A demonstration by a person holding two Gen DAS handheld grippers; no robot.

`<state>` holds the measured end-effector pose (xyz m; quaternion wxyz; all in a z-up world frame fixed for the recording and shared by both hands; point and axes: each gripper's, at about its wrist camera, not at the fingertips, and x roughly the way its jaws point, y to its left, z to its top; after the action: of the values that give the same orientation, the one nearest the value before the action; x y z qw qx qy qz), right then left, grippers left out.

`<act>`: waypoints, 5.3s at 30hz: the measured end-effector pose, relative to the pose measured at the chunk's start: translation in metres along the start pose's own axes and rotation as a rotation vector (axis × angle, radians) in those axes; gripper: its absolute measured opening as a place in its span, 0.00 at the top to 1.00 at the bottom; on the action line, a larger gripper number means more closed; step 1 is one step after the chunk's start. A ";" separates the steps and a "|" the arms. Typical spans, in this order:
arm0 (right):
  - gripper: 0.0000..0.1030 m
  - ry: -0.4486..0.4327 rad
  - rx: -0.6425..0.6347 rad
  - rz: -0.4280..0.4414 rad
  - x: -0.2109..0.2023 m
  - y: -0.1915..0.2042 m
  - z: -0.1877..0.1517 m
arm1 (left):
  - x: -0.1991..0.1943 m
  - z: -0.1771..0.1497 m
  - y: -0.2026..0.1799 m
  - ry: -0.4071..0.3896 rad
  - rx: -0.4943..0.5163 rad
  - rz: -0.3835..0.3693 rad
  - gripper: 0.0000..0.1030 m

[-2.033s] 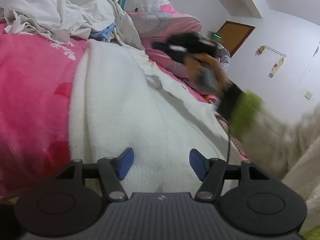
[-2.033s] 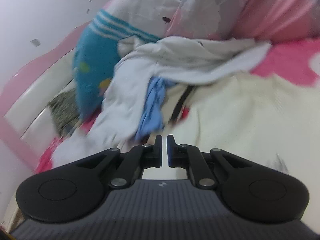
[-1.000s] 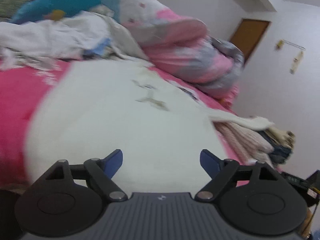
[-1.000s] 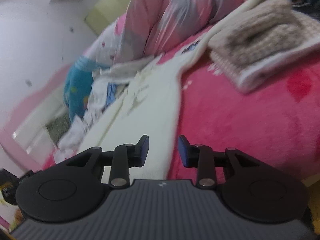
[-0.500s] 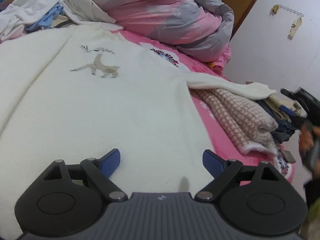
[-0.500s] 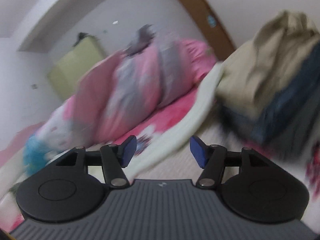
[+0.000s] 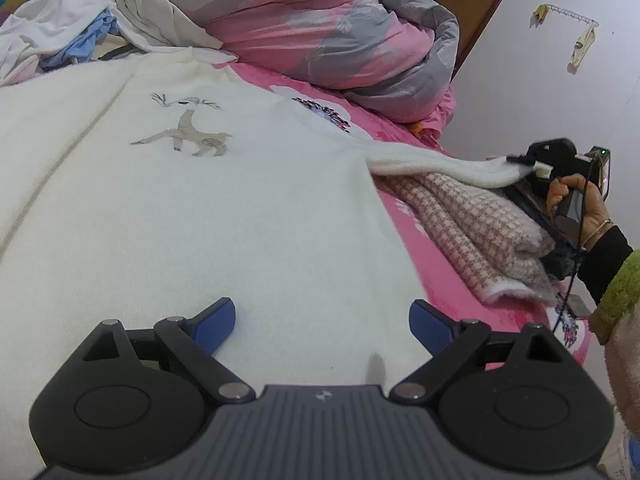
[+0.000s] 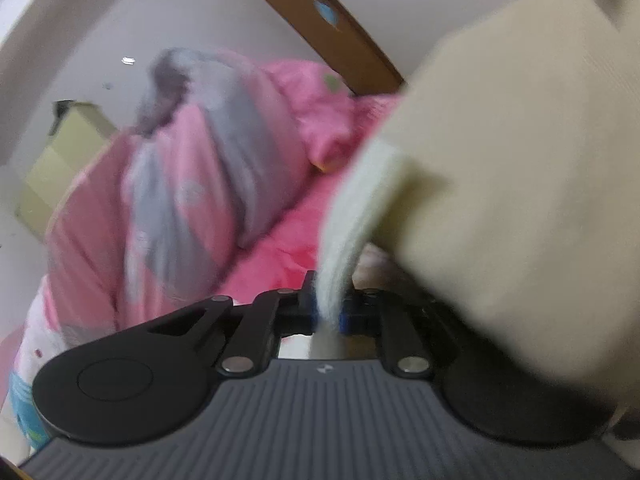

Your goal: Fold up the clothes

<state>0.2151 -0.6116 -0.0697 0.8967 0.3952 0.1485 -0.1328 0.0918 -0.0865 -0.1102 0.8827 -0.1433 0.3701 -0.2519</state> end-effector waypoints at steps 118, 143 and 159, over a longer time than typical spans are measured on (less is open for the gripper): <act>0.89 0.359 -0.596 0.557 -0.134 0.082 -0.301 | 0.221 0.191 -0.005 0.013 0.254 0.137 0.43; 0.88 0.314 -0.621 0.549 -0.144 0.088 -0.309 | 0.160 0.116 -0.126 0.127 0.847 0.120 0.29; 0.79 0.230 -0.477 0.352 -0.103 0.080 -0.212 | 0.152 0.137 -0.044 0.112 0.343 -0.095 0.70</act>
<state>0.1144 -0.3878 -0.1143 0.9506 0.2060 0.2052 0.1085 0.2668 -0.1976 -0.0853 0.8592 0.0061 0.3632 -0.3602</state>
